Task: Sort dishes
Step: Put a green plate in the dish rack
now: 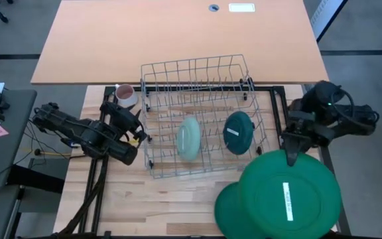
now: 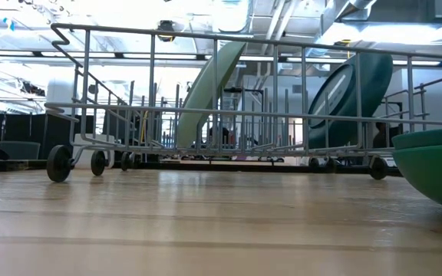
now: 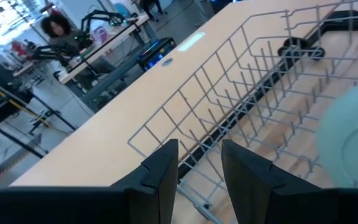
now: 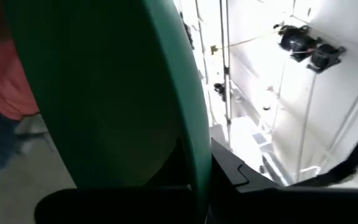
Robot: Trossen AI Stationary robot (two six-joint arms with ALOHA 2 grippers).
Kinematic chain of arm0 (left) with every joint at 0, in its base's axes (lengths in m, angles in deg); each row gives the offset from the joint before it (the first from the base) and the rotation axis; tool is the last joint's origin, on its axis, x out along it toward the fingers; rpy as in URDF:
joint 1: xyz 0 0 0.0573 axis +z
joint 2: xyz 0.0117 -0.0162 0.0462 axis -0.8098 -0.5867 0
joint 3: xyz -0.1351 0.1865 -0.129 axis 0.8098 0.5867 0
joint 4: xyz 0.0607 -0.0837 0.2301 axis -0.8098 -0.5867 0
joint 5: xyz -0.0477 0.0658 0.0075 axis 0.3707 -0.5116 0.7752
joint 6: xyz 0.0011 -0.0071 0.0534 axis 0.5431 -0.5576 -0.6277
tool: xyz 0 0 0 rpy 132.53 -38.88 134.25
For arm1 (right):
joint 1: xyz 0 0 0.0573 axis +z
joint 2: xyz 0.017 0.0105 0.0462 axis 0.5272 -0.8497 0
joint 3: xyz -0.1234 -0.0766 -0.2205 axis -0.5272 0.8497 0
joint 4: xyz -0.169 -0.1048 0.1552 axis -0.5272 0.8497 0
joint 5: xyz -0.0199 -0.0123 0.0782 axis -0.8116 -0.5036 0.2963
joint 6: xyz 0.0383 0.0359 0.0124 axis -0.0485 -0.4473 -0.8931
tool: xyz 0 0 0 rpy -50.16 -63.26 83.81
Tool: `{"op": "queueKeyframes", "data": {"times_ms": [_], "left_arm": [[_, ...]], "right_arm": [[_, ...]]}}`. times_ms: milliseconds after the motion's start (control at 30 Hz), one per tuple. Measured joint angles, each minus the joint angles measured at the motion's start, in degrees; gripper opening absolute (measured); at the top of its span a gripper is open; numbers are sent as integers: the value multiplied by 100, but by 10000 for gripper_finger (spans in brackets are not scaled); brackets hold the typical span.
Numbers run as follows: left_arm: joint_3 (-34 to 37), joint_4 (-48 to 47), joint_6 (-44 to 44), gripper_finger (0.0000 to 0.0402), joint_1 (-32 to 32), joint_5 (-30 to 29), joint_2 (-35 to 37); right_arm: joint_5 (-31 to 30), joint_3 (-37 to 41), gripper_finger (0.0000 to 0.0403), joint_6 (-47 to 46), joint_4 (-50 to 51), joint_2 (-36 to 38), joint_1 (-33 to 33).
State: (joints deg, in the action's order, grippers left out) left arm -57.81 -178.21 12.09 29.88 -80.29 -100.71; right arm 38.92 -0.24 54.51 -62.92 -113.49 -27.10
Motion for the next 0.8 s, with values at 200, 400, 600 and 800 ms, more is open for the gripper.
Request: {"op": "queueKeyframes", "data": {"times_ms": [200,400,600,800], "left_arm": [[111,40,19,115,97,39,1],[602,25,5,115,97,217,-4],[970,24,157,115,142,302,-4],[1038,27,242,115,149,306,-2]], "right_arm": [[37,1,17,-33,35,-327,-304],[-1466,2,17,-95,-55,-540,-334],[-3667,4,17,-325,-625,-726,-126],[-5329,4,17,299,-1231,-730,-43]]}}
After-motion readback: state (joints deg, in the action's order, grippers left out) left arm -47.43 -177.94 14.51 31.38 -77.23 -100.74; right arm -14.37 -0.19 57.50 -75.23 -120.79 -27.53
